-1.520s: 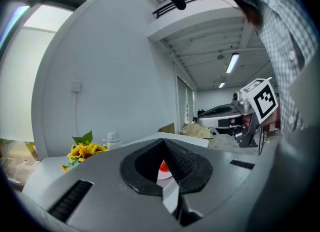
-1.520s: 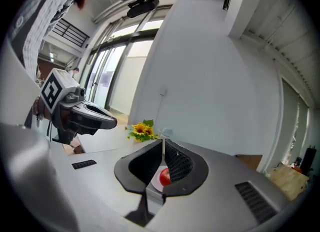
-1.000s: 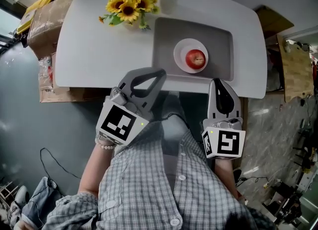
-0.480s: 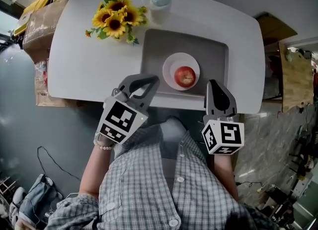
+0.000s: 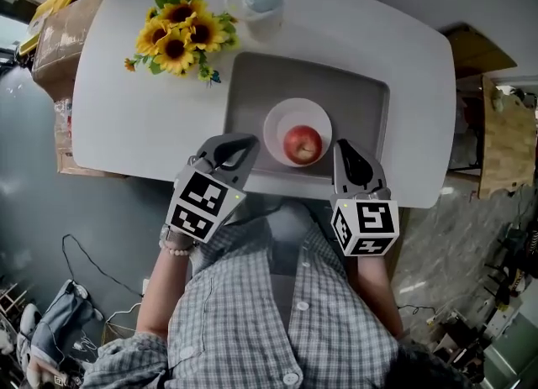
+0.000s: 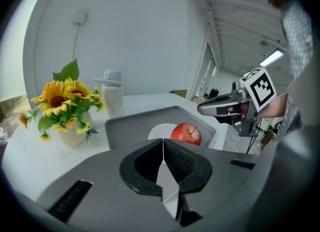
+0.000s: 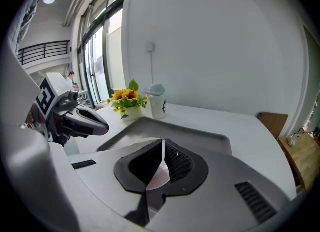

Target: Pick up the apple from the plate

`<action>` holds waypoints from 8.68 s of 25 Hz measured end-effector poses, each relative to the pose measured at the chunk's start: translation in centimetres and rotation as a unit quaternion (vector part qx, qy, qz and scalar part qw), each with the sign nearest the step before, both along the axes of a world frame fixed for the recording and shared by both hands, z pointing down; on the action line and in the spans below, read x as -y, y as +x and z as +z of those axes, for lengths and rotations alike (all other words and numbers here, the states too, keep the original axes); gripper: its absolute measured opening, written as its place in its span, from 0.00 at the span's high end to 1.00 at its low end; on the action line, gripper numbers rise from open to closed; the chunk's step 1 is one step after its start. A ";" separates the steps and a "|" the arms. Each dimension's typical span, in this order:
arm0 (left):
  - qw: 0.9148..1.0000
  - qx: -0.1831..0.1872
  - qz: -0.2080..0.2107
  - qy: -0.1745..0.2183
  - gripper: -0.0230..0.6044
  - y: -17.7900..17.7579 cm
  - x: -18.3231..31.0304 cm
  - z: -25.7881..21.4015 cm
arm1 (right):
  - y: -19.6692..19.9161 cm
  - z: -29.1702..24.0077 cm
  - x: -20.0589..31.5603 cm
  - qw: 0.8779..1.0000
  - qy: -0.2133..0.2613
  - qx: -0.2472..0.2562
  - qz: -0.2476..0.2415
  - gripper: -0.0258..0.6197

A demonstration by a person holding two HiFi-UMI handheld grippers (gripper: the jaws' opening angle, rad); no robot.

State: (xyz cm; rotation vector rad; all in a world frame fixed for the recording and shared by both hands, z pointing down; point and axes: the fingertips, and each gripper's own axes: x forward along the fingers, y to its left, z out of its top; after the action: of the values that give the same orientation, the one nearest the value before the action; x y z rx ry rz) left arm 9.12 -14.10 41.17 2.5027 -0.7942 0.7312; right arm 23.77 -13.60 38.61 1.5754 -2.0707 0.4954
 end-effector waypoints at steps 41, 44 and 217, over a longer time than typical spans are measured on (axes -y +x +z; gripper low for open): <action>0.964 0.031 -0.089 -0.248 0.82 1.9 0.5 9.1 | 1.2 11.3 0.0 0.959 -0.254 0.127 0.014 0.83; 0.956 0.025 -0.107 -0.270 0.82 2.1 0.4 9.3 | 1.3 11.4 0.0 0.957 -0.263 0.123 0.015 0.83; 0.974 -0.070 -0.213 0.019 0.95 -17.0 6.0 -8.0 | -18.3 -4.8 8.7 0.980 -0.014 0.108 -0.163 0.90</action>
State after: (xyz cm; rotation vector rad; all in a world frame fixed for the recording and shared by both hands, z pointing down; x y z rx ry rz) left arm -7.86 -20.13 33.18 2.2677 -1.2460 0.3887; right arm 5.44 -22.29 33.76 1.1736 -2.4153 0.5918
